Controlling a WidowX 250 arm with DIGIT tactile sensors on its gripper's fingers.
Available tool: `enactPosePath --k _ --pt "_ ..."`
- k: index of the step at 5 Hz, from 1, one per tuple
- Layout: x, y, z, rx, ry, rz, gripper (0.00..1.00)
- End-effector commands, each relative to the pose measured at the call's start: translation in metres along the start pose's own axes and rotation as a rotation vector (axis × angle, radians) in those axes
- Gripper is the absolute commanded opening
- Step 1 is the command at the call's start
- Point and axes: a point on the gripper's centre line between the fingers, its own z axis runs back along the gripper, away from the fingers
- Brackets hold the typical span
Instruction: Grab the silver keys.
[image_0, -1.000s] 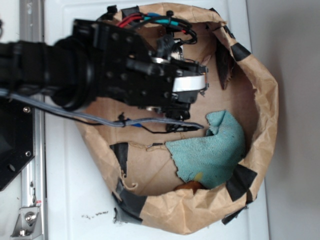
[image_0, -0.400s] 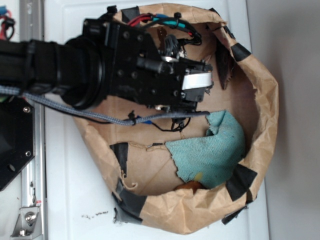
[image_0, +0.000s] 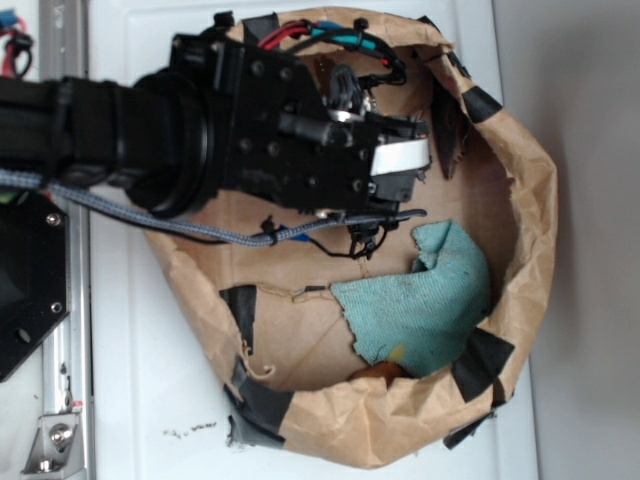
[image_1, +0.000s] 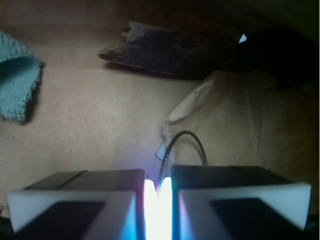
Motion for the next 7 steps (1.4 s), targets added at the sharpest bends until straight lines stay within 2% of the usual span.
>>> enactPosePath --k 1,2,3,4,5,6,7 --pt "0.021 -0.004 0.024 -0.002 -0.019 0.021 0.00" --pt "-0.006 -0.004 0.081 -0.095 0.148 -0.042 0.00" --pt "-0.016 0.009 0.137 -0.309 0.205 -0.117 0.00" --pt "0.003 0.012 0.158 -0.307 0.195 -0.086 0.00" --pt "0.012 -0.002 0.141 -0.245 0.201 -0.050 0.00" --pt "0.015 -0.007 0.139 -0.226 0.186 -0.035 0.00" --pt "0.015 -0.009 0.136 -0.249 0.182 -0.023 0.00"
